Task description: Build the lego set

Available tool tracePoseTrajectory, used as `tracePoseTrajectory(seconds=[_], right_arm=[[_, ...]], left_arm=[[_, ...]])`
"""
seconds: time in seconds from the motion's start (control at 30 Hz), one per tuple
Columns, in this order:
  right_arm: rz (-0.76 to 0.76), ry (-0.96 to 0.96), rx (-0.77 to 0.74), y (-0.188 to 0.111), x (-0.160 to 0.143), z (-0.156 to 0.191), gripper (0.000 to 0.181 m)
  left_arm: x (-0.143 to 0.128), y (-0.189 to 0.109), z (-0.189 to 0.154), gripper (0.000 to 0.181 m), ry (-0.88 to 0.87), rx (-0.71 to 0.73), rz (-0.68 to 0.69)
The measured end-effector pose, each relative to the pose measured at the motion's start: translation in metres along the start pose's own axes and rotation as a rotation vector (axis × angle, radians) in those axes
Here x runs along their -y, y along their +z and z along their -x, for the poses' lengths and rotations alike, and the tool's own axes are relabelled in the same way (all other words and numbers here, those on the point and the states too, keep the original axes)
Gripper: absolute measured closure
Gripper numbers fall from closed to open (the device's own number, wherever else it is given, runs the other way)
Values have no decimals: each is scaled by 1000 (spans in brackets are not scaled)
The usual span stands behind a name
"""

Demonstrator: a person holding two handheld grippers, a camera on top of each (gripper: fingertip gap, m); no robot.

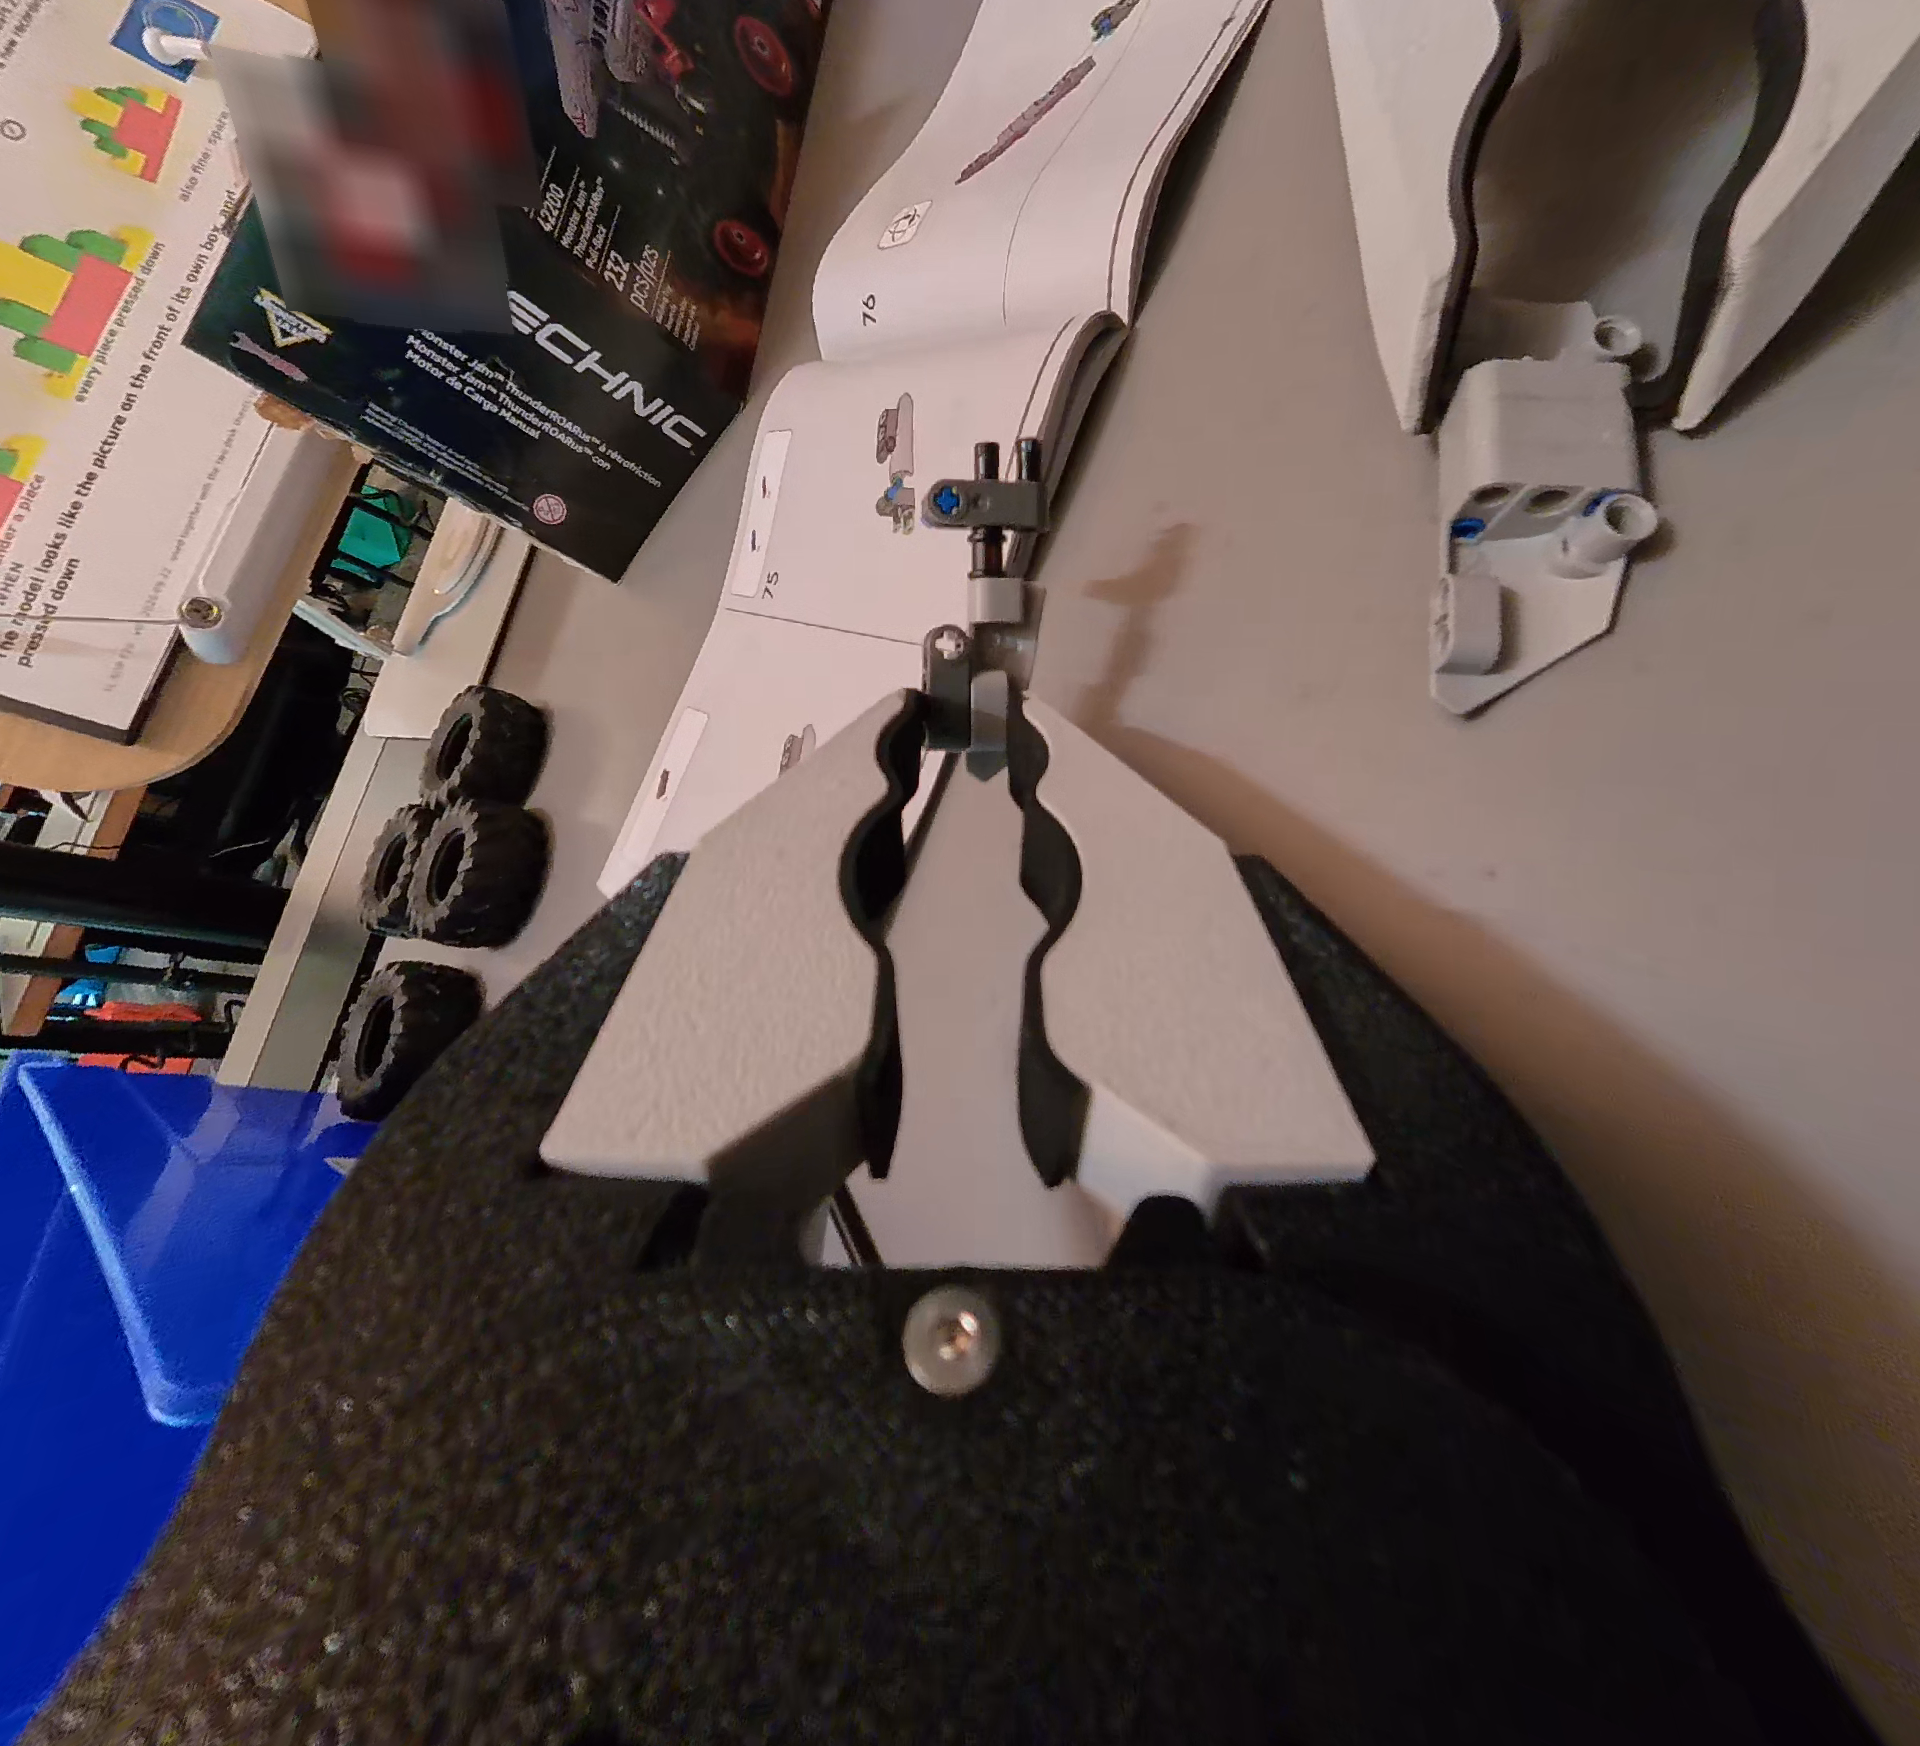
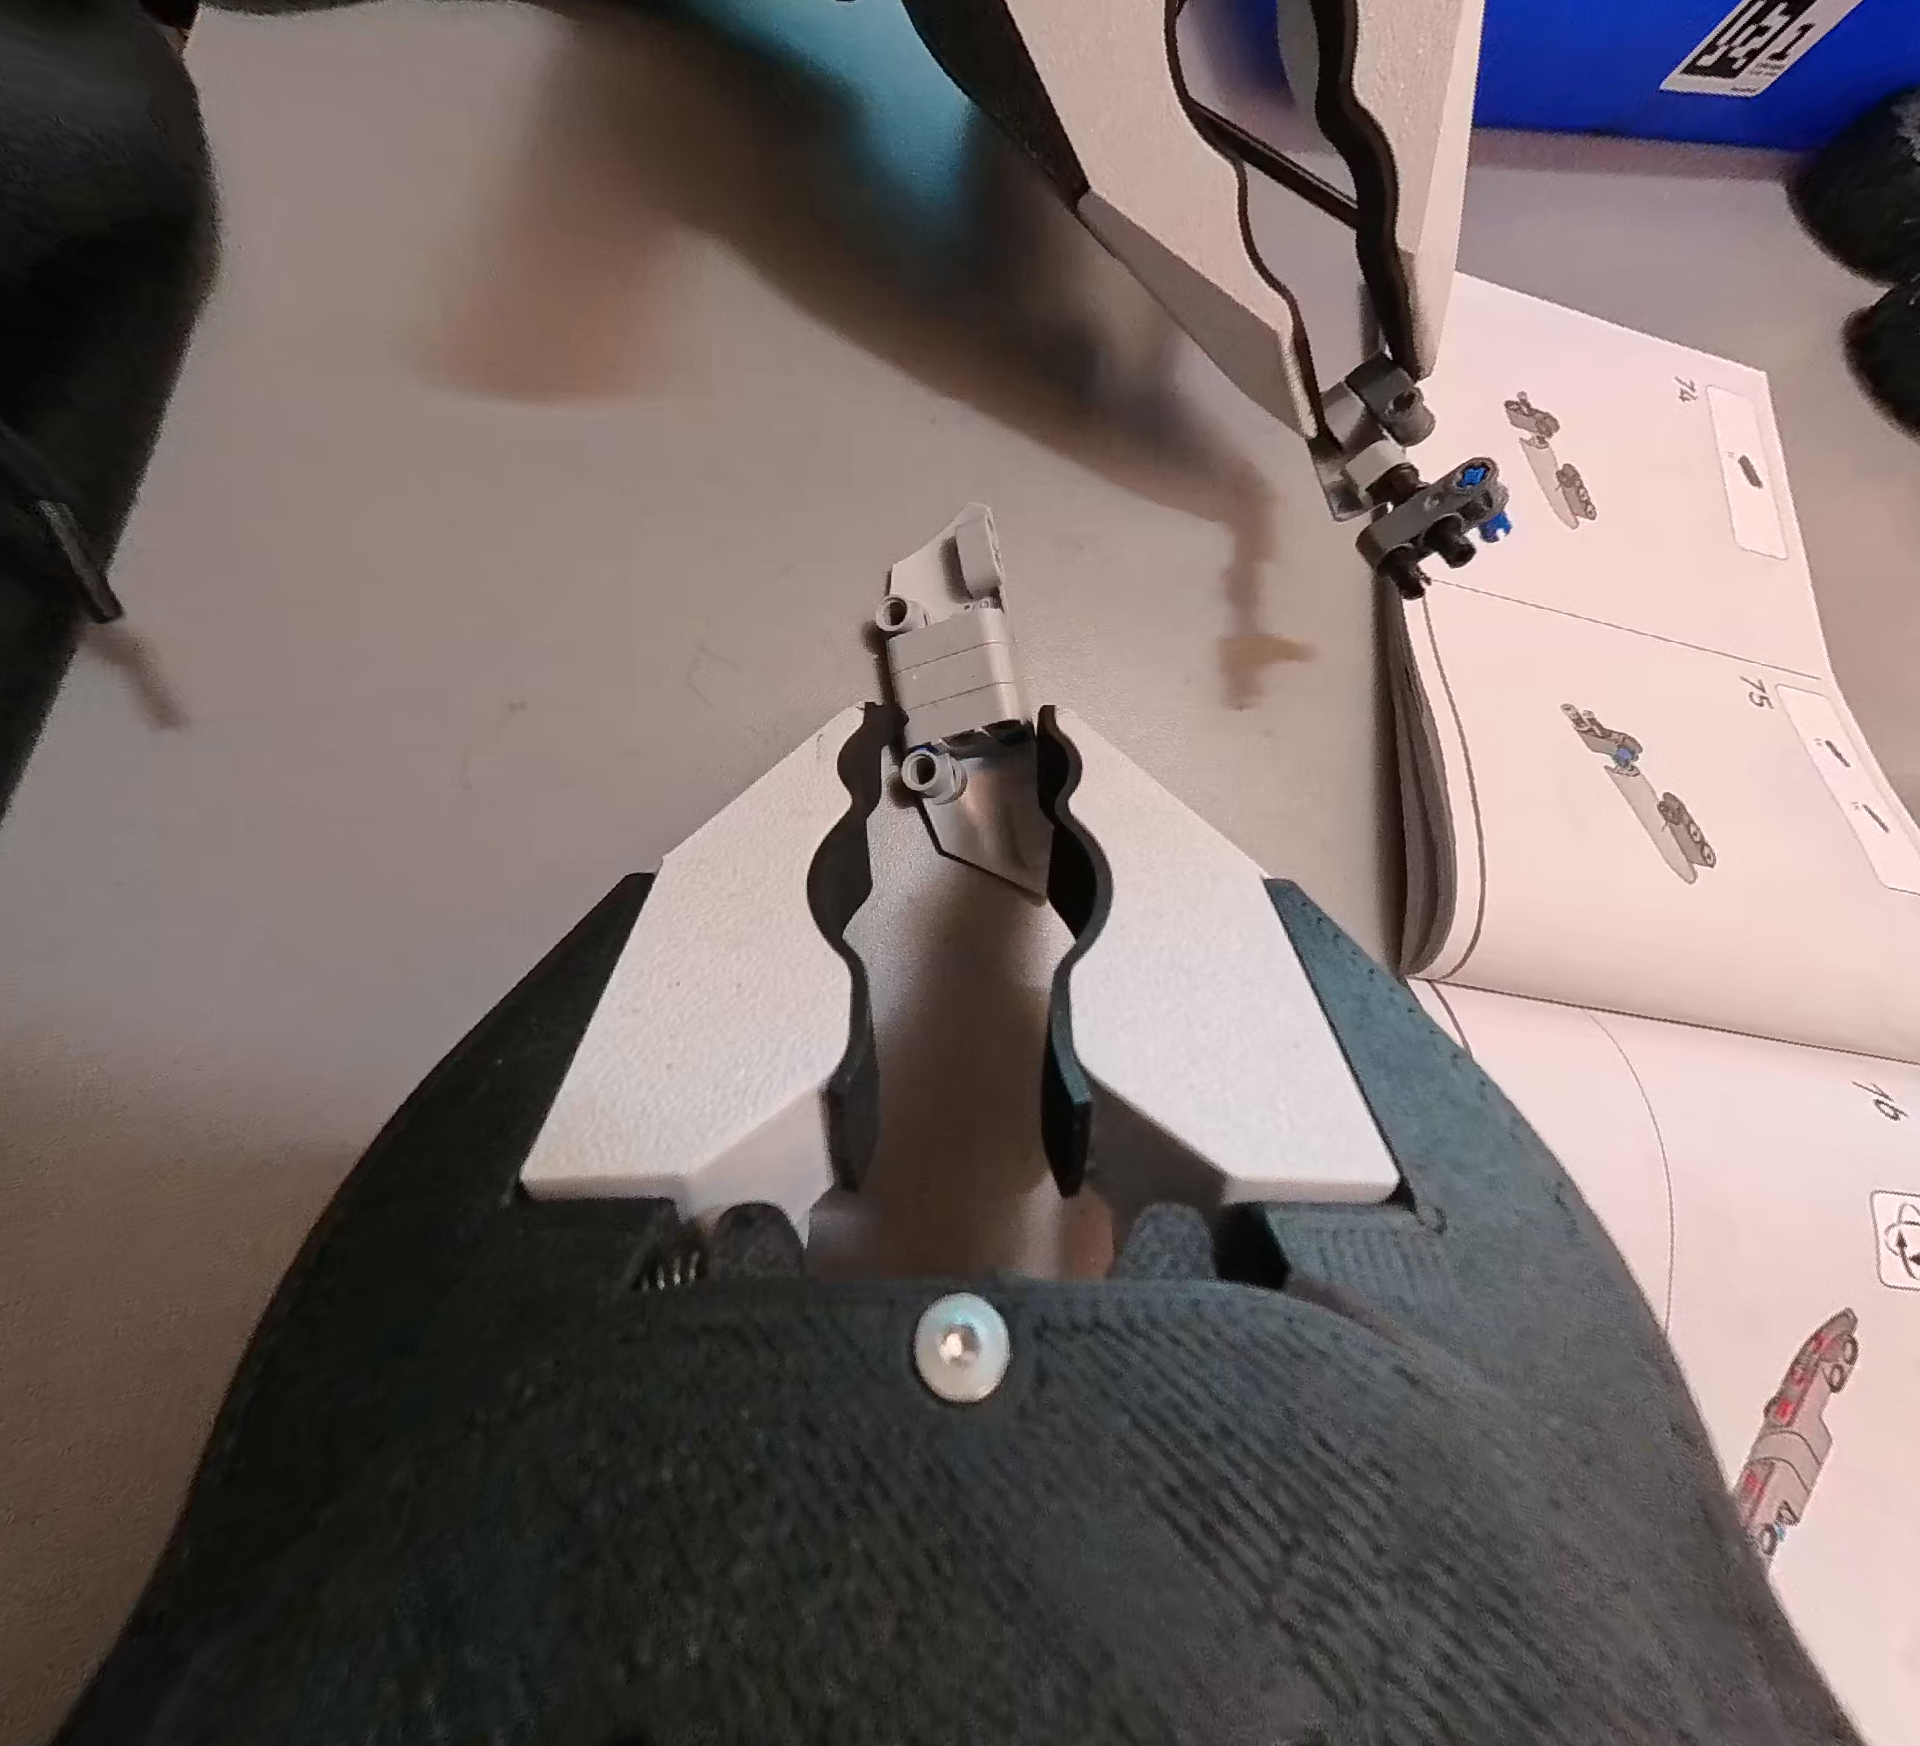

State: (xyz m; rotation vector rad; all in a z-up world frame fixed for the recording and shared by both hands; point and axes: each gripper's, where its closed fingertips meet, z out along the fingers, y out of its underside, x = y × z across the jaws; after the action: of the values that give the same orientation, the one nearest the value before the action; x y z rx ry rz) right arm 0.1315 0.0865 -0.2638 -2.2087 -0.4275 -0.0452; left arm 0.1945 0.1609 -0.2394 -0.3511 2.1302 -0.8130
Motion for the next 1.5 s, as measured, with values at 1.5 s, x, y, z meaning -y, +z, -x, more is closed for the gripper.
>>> tracePoseTrajectory(seconds=[1.5], right_arm=[[-15, -45, -15, 3, 8, 2, 144]], left_arm=[[-4, -13, -4, 168, 20, 21, 5]])
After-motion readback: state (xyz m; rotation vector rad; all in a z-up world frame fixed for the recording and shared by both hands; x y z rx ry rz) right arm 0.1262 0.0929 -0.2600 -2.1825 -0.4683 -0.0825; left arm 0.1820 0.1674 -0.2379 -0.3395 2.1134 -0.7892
